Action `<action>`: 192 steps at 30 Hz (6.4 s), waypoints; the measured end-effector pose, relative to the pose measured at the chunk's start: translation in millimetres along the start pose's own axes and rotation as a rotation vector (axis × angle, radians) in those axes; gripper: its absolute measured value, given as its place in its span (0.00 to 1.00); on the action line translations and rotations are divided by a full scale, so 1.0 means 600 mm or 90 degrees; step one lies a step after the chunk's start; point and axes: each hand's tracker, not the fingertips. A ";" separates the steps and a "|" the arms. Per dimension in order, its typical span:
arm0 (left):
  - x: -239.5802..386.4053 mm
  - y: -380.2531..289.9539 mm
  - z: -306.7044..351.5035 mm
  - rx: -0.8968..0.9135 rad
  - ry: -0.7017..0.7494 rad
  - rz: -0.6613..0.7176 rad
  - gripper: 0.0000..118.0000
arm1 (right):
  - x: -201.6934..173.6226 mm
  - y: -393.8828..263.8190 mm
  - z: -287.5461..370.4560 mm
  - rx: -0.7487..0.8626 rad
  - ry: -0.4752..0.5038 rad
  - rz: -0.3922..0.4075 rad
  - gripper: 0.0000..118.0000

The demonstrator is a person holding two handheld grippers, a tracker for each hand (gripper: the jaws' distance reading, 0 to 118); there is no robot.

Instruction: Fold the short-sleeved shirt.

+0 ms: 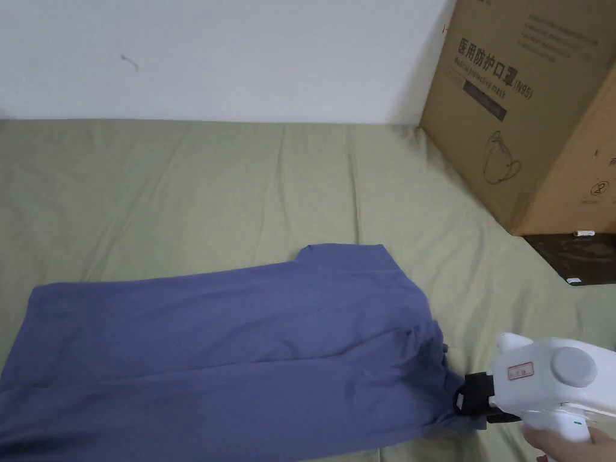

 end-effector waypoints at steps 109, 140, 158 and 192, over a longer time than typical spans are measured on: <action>0.012 0.253 -0.193 -0.058 -0.045 -0.101 0.03 | -0.191 0.326 -0.153 -0.016 0.019 0.122 0.00; -0.069 -0.053 0.031 -0.141 -0.123 -0.088 0.03 | 0.031 -0.162 0.133 -0.015 0.101 -0.011 0.00; -0.023 -0.100 0.088 0.058 0.020 -0.108 0.98 | -0.069 -0.208 0.169 0.154 -0.097 0.080 0.98; -0.234 -0.070 -0.020 -0.056 -0.385 0.202 0.94 | -0.285 -0.195 0.121 0.167 -0.032 0.180 0.03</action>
